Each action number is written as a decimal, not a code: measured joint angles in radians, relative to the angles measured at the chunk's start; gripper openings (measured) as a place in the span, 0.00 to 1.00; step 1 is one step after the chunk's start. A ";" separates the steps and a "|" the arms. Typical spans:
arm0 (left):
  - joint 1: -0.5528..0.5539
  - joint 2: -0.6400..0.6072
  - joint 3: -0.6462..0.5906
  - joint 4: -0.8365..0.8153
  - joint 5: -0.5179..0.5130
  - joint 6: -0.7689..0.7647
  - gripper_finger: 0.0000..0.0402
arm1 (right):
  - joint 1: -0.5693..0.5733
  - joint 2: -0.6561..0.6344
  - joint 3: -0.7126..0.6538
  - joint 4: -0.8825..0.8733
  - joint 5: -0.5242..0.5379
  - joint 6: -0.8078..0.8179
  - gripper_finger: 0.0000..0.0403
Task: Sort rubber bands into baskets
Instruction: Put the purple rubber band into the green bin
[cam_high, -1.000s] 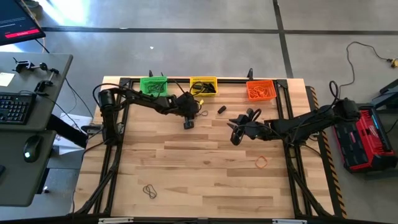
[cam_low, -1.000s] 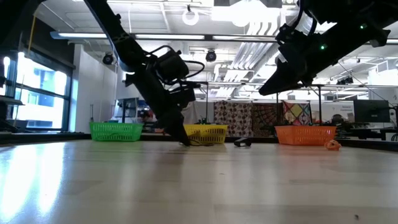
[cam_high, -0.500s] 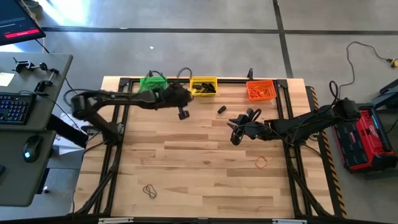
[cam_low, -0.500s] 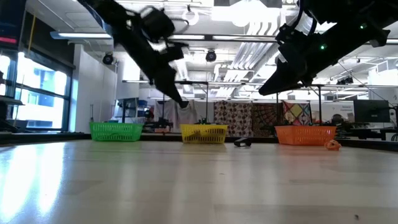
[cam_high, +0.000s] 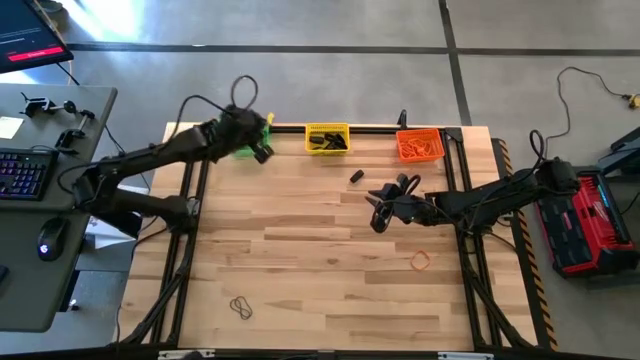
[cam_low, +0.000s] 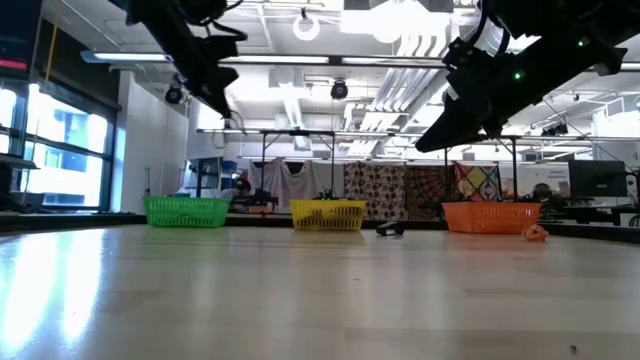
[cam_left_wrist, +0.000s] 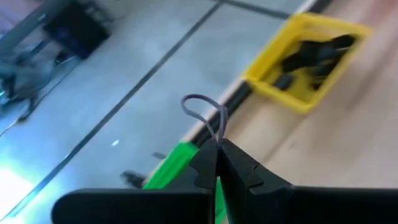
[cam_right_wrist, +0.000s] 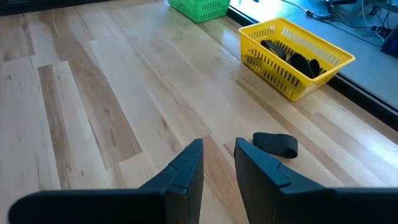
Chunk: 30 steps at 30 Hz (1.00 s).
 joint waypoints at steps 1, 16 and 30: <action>0.022 -0.007 0.000 -0.010 -0.010 0.000 0.00 | 0.000 0.000 0.000 0.000 0.002 0.002 0.20; 0.312 0.142 0.000 -0.089 0.178 -0.009 0.00 | 0.000 0.000 0.000 0.001 0.002 0.003 0.20; 0.470 0.425 -0.001 -0.032 0.306 0.018 0.00 | 0.000 0.000 0.000 0.000 0.002 0.003 0.20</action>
